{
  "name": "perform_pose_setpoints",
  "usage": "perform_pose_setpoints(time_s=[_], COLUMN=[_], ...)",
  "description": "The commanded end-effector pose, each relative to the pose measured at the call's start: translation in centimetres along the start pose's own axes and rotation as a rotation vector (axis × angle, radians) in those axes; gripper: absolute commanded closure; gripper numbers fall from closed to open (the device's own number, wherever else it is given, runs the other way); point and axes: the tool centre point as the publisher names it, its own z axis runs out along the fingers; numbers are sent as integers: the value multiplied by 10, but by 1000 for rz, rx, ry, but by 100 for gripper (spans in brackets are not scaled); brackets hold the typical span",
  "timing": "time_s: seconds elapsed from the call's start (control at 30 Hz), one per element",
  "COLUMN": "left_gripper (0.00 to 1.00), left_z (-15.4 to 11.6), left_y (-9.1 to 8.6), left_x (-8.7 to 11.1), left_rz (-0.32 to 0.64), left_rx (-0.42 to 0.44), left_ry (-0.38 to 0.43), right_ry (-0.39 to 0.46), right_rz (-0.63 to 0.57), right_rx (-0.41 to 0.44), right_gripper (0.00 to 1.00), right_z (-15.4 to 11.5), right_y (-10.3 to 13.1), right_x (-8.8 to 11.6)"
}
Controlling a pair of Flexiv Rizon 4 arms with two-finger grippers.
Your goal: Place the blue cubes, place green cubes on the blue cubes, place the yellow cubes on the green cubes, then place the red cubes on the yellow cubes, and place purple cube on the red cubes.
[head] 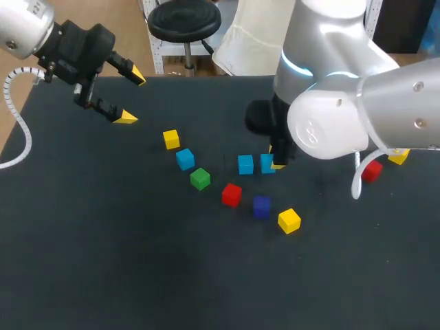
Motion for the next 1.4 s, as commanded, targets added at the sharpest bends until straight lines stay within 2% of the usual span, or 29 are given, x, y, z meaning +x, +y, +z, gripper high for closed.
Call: perform_pose_setpoints(time_s=[0.03, 0.7, 0.9, 1.17, 1.23, 1.27, 1.37, 1.4], left_gripper=[0, 0, 0, 0, 0, 0, 0, 0], left_z=[0, 0, 0, 0, 0, 0, 0, 0], left_y=[-1, -1, -1, -1, -1, -1, -1, -1], left_x=[1, 1, 1, 1, 1, 1, 1, 1], left_rz=[3, 3, 3, 3, 3, 3, 3, 3], left_rx=[-2, -2, -2, -2, -2, -2, -2, -2], left_ry=[-1, -1, -1, -1, -1, -1, -1, -1], right_ry=[-3, -12, -13, -10, -9, -8, -8, -8], right_rz=[-1, -2, -3, -6, -5, -5, -3, -3], right_rx=[0, -4, -5, -7, -8, -9, -12, -12], right_gripper=[100, 100, 95, 77, 66, 57, 50, 40], right_z=[0, 1, 1, 1, 1, 1, 1, 1], right_y=[0, 0, 1, 1, 1, 1, 1, 1], right_x=[0, -3, -4, -5, -5, -5, -5, -5])
